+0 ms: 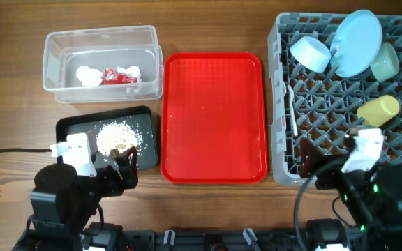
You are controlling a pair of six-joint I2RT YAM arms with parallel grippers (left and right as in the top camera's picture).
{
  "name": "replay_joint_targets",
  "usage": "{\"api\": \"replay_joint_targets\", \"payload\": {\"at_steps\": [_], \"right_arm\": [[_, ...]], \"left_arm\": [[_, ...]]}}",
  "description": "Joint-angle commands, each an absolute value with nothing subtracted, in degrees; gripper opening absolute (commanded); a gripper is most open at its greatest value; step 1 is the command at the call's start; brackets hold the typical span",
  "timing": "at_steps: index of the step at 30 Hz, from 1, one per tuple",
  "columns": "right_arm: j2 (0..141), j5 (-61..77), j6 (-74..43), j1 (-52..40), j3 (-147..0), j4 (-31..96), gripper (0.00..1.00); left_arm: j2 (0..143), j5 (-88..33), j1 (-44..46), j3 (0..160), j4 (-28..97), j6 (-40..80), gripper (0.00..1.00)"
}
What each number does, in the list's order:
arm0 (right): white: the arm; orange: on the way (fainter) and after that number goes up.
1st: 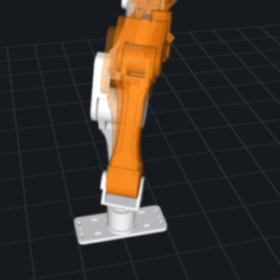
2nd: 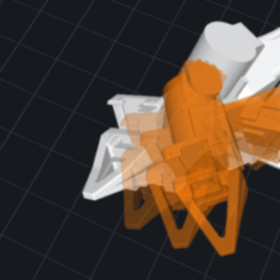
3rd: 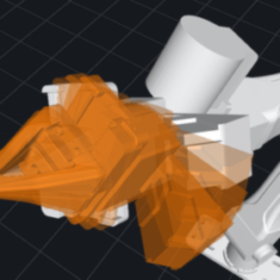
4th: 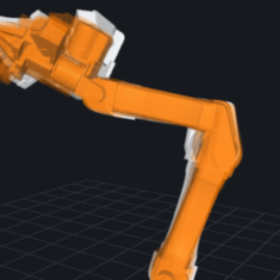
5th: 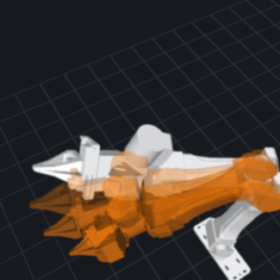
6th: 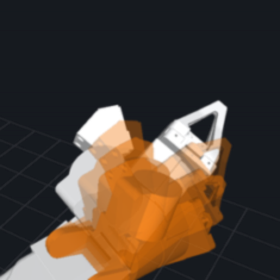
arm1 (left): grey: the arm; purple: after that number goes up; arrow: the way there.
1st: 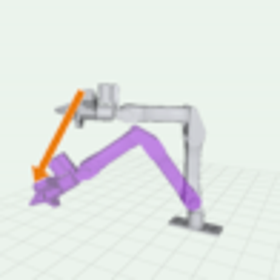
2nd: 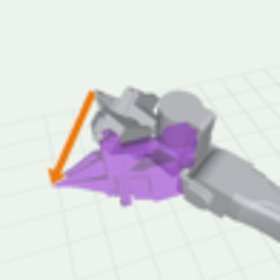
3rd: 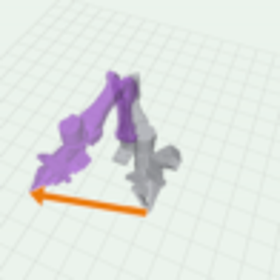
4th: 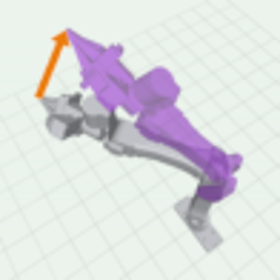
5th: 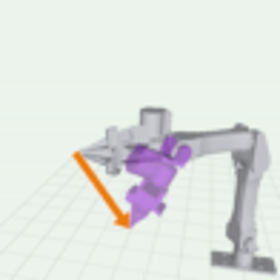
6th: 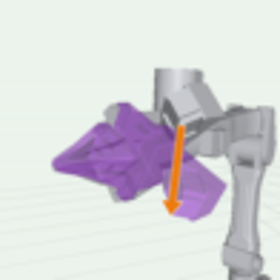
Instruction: Sort waste into correct bins and load items into the dishwasher rack
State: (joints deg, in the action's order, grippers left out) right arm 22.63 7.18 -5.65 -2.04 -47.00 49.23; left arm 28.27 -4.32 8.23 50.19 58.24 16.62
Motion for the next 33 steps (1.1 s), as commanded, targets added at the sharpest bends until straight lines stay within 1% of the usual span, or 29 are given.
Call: {"api": "replay_joint_targets", "payload": {"at_steps": [1,2,4,5,8,10,11,33], "right_arm": [[10.3,6.0,-4.5,-2.1,-34.9,34.4,1.00],[7.9,6.0,-4.6,-2.1,-31.7,30.3,1.00],[0.5,5.9,-4.4,-3.3,-18.5,12.7,1.00],[0.2,5.6,-4.5,-3.8,-14.2,6.6,1.00],[0.2,5.6,-4.5,-3.9,-5.4,-3.4,1.00],[0.2,6.1,-4.6,-3.9,-0.4,-3.2,1.00],[0.2,6.1,-4.9,-4.0,-0.3,-0.2,1.00],[0.2,6.0,-4.5,-4.0,-0.3,-0.4,1.00]], "left_arm": [[28.1,-4.0,8.1,49.7,58.3,17.0,1.00],[28.1,-4.0,8.1,49.7,58.3,17.0,1.00],[28.1,-4.0,8.1,49.7,58.3,17.0,1.00],[28.1,-4.0,8.1,49.7,58.3,17.0,1.00],[28.1,-4.0,8.1,49.7,58.3,17.0,1.00],[28.1,-4.0,8.1,49.7,58.3,17.0,1.00],[28.1,-4.0,8.1,49.7,58.3,17.0,1.00],[28.1,-4.0,8.1,49.7,58.3,17.0,1.00]]}}
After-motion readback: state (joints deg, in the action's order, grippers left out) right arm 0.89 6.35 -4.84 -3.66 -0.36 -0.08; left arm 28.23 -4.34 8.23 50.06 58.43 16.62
